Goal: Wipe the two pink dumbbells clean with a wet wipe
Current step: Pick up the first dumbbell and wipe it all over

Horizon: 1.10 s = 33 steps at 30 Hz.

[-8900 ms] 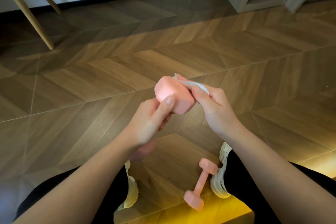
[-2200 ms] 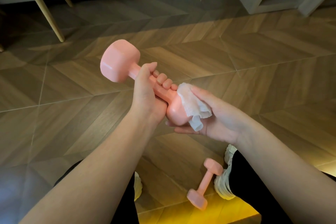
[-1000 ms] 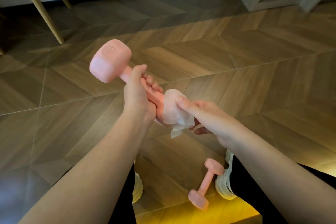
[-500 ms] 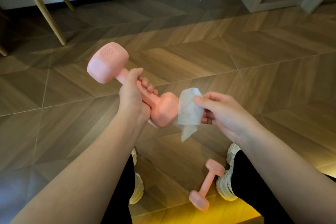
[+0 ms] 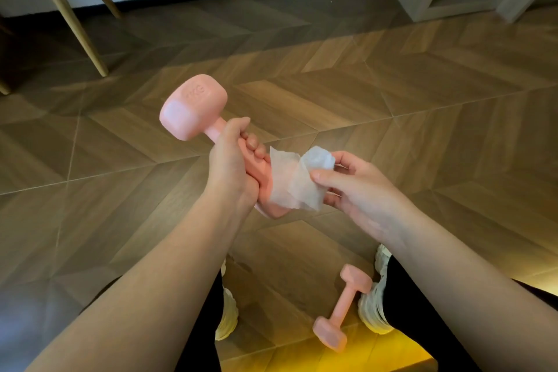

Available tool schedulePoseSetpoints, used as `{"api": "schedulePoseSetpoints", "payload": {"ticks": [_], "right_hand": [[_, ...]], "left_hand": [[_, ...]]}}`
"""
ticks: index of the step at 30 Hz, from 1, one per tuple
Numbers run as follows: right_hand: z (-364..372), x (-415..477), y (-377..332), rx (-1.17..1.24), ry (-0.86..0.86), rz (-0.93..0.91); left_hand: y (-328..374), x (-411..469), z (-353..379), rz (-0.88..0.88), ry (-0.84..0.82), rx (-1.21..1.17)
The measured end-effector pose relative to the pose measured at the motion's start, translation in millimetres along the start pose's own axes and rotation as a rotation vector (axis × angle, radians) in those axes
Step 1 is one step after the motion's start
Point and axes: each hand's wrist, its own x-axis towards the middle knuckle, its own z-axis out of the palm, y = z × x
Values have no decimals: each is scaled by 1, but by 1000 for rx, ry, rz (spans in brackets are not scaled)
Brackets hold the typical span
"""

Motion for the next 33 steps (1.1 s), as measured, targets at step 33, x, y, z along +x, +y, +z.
{"api": "schedulePoseSetpoints", "payload": {"ticks": [33], "right_hand": [[32, -6, 16, 190, -251, -11]], "left_hand": [[12, -5, 1, -28, -72, -167]]}}
